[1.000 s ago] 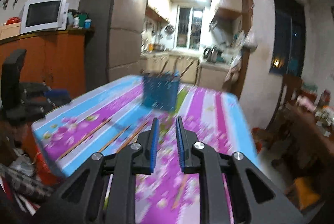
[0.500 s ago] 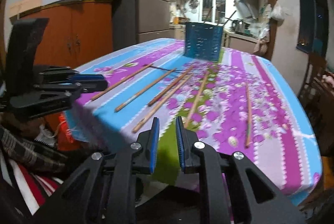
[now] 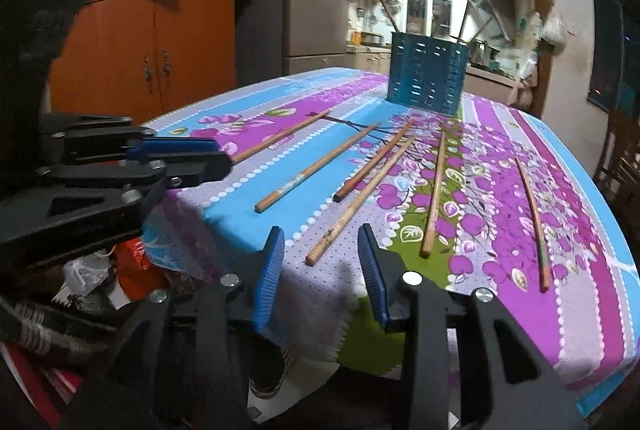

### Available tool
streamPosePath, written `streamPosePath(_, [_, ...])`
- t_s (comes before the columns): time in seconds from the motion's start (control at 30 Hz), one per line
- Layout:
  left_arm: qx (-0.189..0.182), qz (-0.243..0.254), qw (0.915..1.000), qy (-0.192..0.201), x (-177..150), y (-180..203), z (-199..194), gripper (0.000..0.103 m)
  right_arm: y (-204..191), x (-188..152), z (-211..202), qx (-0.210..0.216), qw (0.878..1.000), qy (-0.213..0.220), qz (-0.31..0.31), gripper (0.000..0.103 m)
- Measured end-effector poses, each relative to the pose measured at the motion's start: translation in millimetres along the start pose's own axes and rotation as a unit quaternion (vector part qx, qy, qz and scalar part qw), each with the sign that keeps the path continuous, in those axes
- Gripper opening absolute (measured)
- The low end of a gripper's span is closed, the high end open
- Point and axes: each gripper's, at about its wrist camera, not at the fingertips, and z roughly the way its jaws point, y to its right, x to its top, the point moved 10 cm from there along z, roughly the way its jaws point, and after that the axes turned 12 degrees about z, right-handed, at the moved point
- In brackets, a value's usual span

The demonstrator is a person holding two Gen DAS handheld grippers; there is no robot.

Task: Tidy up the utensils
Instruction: 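Move both tools back to the chopsticks and close the right tool on one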

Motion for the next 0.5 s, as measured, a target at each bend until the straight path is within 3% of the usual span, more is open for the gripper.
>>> streamPosePath(0.2, [-0.021, 0.003, 0.9997, 0.013, -6.1, -3.9, 3.9, 0.016, 2.8, -6.3, 11.8, -0.068, 0.998, -0.004, 0.01, 0.035])
streamPosePath(0.33, [-0.042, 0.02, 0.9985, 0.03, -8.4, -0.9, 4.4, 0.016, 5.8, -6.8, 12.0, -0.109, 0.994, 0.004, 0.016, 0.017])
streamPosePath(0.5, [-0.066, 0.02, 0.9967, 0.043, -12.4, 0.6, 4.9, 0.016, 8.3, -8.8, 9.9, -0.136, 0.99, 0.007, 0.026, 0.017])
